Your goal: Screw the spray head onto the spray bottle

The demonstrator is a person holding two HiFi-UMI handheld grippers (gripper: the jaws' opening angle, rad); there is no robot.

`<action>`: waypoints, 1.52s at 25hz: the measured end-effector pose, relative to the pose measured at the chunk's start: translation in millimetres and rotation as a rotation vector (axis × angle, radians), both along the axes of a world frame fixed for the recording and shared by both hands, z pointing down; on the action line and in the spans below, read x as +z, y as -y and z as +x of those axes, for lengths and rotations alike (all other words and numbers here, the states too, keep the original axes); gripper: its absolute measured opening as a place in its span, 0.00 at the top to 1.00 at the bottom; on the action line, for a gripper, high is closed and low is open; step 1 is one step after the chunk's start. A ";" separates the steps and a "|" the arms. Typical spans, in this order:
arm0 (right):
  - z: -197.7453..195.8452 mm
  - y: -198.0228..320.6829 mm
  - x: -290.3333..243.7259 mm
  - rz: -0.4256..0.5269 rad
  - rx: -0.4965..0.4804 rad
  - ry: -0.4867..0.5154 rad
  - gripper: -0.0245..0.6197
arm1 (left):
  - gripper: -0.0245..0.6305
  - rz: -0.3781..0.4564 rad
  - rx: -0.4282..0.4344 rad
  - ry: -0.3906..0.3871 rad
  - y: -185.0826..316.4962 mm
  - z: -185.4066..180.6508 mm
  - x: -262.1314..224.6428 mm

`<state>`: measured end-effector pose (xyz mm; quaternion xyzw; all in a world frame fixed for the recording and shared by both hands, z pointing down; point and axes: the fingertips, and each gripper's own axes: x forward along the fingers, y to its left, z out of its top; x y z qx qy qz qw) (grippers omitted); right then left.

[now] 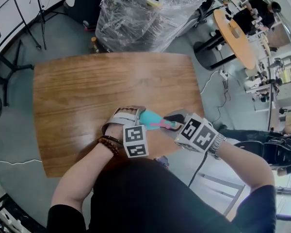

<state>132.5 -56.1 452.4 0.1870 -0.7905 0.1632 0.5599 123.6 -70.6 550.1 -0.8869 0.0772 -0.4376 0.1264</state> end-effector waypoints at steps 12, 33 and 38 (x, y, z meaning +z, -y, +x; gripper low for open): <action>14.9 9.4 11.6 -0.293 0.661 0.228 0.74 | 0.35 0.023 -0.069 -0.013 -1.7 3.3 9.2; 22.7 26.4 -15.3 0.139 0.594 0.404 0.70 | 0.34 -0.206 -0.453 -0.390 83.5 -10.9 43.6; 30.6 27.5 -15.8 0.223 0.585 0.406 0.83 | 0.34 -0.164 -0.501 -0.405 99.3 -7.9 53.4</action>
